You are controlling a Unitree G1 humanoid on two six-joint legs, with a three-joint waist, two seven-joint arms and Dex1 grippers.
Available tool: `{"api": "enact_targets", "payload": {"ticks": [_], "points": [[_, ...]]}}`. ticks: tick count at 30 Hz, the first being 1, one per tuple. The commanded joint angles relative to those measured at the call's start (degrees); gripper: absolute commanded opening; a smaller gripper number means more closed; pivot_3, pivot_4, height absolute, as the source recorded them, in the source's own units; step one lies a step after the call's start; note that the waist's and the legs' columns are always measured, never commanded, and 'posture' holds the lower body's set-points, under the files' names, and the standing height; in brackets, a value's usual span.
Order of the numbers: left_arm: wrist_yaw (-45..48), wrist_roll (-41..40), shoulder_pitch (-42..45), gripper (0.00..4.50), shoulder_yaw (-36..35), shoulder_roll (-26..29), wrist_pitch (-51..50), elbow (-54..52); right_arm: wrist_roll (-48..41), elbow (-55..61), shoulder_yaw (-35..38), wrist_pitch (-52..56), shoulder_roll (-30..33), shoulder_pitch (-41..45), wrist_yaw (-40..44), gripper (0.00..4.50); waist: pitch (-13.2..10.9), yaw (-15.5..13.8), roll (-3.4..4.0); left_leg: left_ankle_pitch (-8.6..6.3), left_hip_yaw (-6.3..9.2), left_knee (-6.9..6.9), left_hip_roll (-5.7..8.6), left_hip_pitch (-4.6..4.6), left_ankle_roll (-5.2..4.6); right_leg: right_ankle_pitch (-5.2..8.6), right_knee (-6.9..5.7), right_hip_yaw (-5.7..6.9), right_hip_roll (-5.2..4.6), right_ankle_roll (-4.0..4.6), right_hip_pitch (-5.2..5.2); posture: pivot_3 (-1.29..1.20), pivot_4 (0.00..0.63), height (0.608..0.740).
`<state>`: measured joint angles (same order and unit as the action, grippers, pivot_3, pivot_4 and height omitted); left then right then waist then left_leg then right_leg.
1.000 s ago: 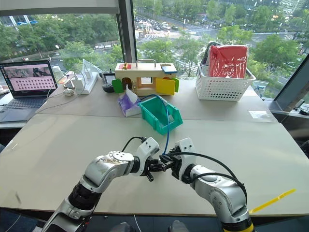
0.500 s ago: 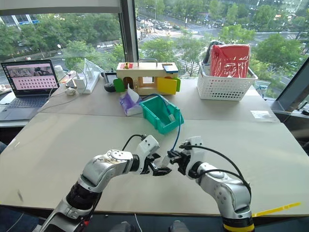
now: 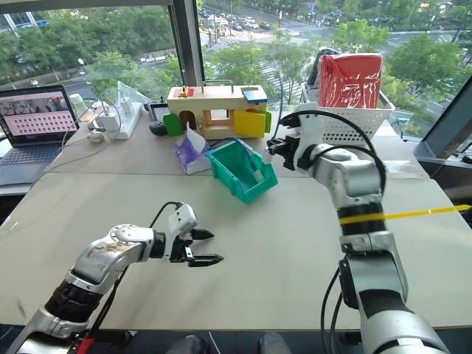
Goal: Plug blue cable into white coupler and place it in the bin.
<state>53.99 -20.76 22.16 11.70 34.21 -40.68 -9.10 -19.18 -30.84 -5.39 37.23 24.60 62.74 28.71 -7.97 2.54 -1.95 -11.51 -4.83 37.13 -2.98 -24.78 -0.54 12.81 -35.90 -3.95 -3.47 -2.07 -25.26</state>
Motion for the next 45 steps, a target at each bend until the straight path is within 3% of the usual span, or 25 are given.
{"api": "enact_targets", "payload": {"ticks": [1, 11, 12, 13, 19, 23, 26, 30, 34, 36, 39, 45], "points": [[-2.5, -2.2, -2.0, 4.40, -5.3, -2.0, 4.0, -3.0, 5.7, -11.8, -2.2, -10.6, -2.5, 6.2, 4.2, 0.00, -0.1, 0.0, 0.01, 0.00, -0.04, -0.01, 0.01, -0.01, 0.00, 0.00, 0.01, 0.00, -0.04, -0.01, 0.00, 0.00, 0.150, 0.737], [-13.7, -3.2, -2.7, 4.40, -13.0, -9.3, 5.8, -5.9, 13.3, -26.6, -3.7, -21.0, -8.2, 11.2, 10.9, 0.00, -0.1, -0.2, 0.01, 0.00, 0.10, 0.05, 0.02, -0.30, 0.02, -0.06, -0.09, 0.08, -0.06, -0.10, -0.03, 0.00, 0.150, 0.737], [-14.4, -3.3, -2.4, 4.50, -13.1, -9.7, 5.6, -5.6, 13.8, -26.9, -3.7, -21.5, -8.7, 11.3, 11.2, 0.93, -0.1, -0.1, 0.01, 0.00, 0.11, 0.05, 0.03, -0.30, 0.02, -0.06, -0.10, 0.08, -0.06, -0.10, -0.04, 0.00, 0.150, 0.737], [-14.6, -3.0, -2.1, 4.50, -12.9, -9.9, 6.1, -5.4, 14.0, -26.9, -3.4, -22.1, -8.9, 11.4, 11.3, 1.03, -0.1, -0.1, 0.01, 0.01, 0.11, 0.06, 0.03, -0.29, 0.04, -0.06, -0.14, 0.08, -0.06, -0.10, -0.05, 0.00, 0.150, 0.737], [-15.2, -2.6, 0.4, 4.50, -12.6, -11.4, 8.1, -3.8, 12.7, -22.4, 0.6, -22.8, -7.0, 12.1, 12.7, 3.18, -0.1, -0.1, 0.02, 0.03, 0.13, 0.14, 0.04, -0.29, 0.07, -0.06, -0.16, 0.09, -0.05, -0.10, -0.05, 0.00, 0.150, 0.737], [-16.2, 1.8, 2.1, 4.50, -11.2, -10.8, 12.8, -1.3, 8.3, -8.1, 5.6, -14.9, -1.8, 7.7, 14.7, 4.44, -0.1, -0.6, 0.03, 0.04, 0.20, 0.17, 0.05, -0.29, 0.08, -0.06, -0.18, 0.13, -0.05, -0.10, -0.02, 0.00, 0.150, 0.737], [-15.7, 2.0, 3.1, 4.50, -11.2, -10.5, 13.0, -0.6, 4.5, 6.7, 10.3, -8.6, 2.7, 0.7, 14.1, 4.44, -0.1, -1.2, 0.02, 0.03, 0.23, 0.15, 0.05, -0.29, 0.08, -0.07, -0.18, 0.15, -0.06, -0.11, 0.05, 0.00, 0.150, 0.737], [-15.4, 1.0, 4.5, 4.50, -13.0, -10.5, 14.7, 1.6, -1.5, 28.6, 17.8, -3.2, 7.5, -16.3, 13.4, 4.44, -0.1, -2.1, 0.01, 0.02, 0.39, 0.13, 0.06, -0.34, 0.06, -0.06, -0.15, 0.25, -0.05, -0.11, 0.12, 0.00, 0.150, 0.737], [-15.6, -0.2, 5.6, 4.50, -15.9, -11.6, 17.9, 5.8, 5.6, 44.5, 13.1, -9.8, 13.2, -37.4, 14.3, 4.44, -0.1, -2.1, 0.02, 0.01, 0.38, 0.19, 0.11, -0.36, 0.05, -0.05, 0.02, 0.22, -0.06, -0.13, 0.09, 0.00, 0.150, 0.737], [-15.3, 0.5, 5.8, 4.50, -16.5, -11.2, 19.9, 9.0, 1.9, 49.7, 18.8, -9.8, 8.7, -47.7, 10.9, 4.44, -0.1, -1.5, 0.03, 0.02, 0.37, 0.29, 0.10, -0.34, 0.05, -0.05, -0.04, 0.16, -0.03, -0.13, 0.08, 0.00, 0.150, 0.737], [-14.6, 1.4, 5.6, 4.50, -16.4, -10.5, 21.8, 11.7, -0.1, 52.3, 22.8, -11.0, 4.9, -56.3, 8.5, 4.44, -0.2, -1.5, 0.03, 0.03, 0.45, 0.39, 0.10, -0.07, 0.06, -0.04, -0.24, 0.12, 0.06, -0.12, 0.25, 0.00, 0.150, 0.737], [-12.5, 2.2, 5.9, 4.50, -15.0, -9.4, 22.6, 14.6, 0.6, 49.8, 24.3, -15.0, 1.4, -59.0, 3.6, 4.44, -0.2, -1.2, -0.04, 0.22, 0.33, 0.73, 0.10, 0.39, 0.02, -0.08, -0.14, 0.01, 0.04, -0.48, 0.81, 0.00, 0.150, 0.737]]}}
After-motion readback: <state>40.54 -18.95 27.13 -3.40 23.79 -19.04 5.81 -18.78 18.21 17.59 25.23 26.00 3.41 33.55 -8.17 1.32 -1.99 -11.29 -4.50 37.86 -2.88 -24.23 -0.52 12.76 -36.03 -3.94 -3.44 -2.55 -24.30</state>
